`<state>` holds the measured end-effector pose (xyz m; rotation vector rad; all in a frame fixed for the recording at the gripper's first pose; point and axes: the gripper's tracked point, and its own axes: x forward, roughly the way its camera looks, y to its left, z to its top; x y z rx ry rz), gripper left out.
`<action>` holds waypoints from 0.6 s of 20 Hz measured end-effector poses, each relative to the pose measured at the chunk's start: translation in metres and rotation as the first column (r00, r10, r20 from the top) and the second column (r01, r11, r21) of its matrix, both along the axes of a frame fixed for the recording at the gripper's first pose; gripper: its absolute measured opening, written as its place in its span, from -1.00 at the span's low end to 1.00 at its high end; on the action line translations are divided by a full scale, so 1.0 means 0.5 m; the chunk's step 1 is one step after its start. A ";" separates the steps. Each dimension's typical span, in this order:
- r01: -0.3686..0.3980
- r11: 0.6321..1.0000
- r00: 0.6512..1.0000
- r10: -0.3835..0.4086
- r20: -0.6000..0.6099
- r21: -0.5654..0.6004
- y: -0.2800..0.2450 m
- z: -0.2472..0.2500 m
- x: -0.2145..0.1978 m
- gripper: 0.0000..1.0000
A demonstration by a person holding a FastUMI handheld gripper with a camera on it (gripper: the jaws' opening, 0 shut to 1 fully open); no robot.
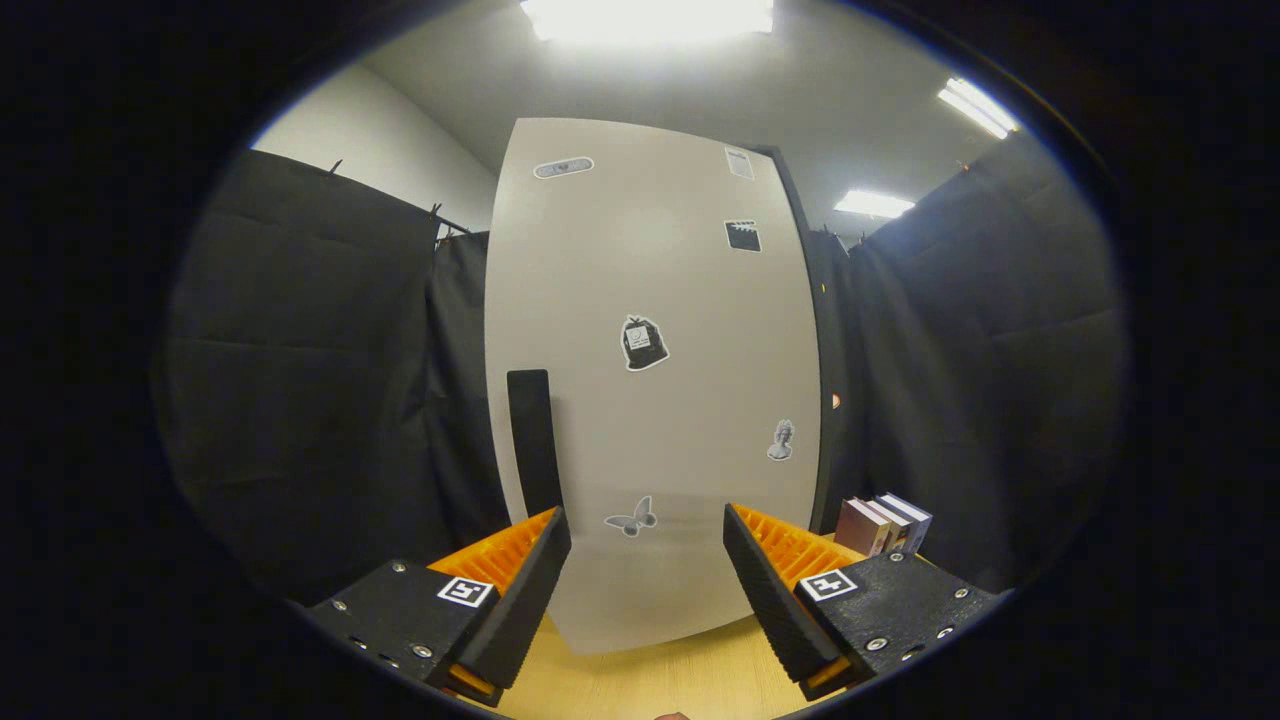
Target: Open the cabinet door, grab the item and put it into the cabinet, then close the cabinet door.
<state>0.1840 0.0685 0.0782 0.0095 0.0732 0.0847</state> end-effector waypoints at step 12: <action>0.049 0.998 0.999 -0.049 0.000 -0.030 -0.038 -0.052 -0.130 0.91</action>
